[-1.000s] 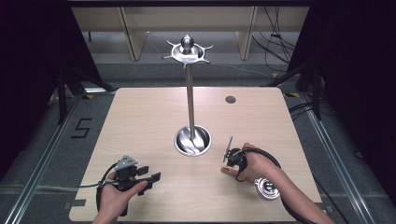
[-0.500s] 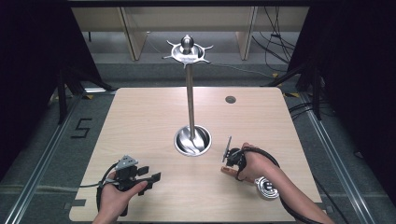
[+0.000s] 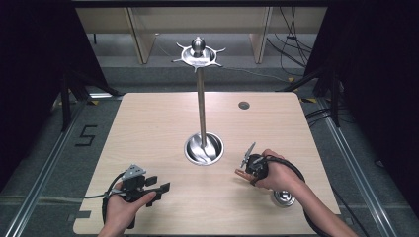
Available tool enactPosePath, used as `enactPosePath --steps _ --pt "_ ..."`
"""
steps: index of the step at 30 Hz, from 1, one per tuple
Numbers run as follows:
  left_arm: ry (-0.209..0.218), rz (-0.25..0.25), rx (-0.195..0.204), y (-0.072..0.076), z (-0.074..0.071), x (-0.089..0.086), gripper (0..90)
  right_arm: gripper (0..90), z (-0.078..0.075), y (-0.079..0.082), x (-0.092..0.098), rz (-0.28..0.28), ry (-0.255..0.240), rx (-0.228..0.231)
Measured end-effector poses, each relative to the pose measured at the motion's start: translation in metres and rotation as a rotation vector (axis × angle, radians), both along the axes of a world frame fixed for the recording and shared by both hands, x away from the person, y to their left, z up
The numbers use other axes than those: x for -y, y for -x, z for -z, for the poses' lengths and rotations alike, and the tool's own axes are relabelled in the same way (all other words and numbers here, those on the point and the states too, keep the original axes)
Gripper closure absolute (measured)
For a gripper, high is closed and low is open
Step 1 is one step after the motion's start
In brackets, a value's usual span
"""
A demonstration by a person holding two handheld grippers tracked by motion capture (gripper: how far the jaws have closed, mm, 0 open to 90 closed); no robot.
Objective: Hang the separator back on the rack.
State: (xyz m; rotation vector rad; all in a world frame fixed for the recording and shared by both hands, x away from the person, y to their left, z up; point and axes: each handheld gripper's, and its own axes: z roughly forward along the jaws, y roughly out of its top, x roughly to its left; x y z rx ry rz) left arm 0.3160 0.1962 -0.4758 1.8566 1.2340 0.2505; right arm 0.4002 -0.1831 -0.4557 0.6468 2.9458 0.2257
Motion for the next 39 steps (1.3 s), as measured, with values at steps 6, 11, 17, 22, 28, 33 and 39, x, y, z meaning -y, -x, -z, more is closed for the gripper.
enactPosePath --steps 6,11,17,22,28,33,39 --pt "0.003 0.0 -0.004 0.0 0.0 0.001 38.6 68.3 -0.013 0.006 0.008 0.042 -0.081 0.097" --pt "-0.001 -0.001 -0.002 0.0 0.0 0.0 38.6 68.4 -0.018 0.01 0.013 0.051 -0.124 0.147" --pt "-0.001 -0.002 -0.002 0.0 0.0 0.0 38.6 68.4 -0.026 0.014 0.024 0.103 -0.201 0.202" --pt "-0.01 -0.004 -0.006 0.0 0.001 0.0 38.6 68.4 -0.032 0.019 0.031 0.116 -0.276 0.261" --pt "-0.015 -0.002 -0.01 0.0 0.0 -0.001 38.6 68.4 -0.04 0.022 0.036 0.138 -0.322 0.316" --pt "-0.015 0.001 -0.006 0.0 0.0 0.0 38.6 68.4 -0.043 0.022 0.038 0.157 -0.357 0.352" --pt "-0.016 -0.006 0.0 0.0 0.0 -0.001 38.6 68.5 -0.051 0.022 0.041 0.167 -0.409 0.386"
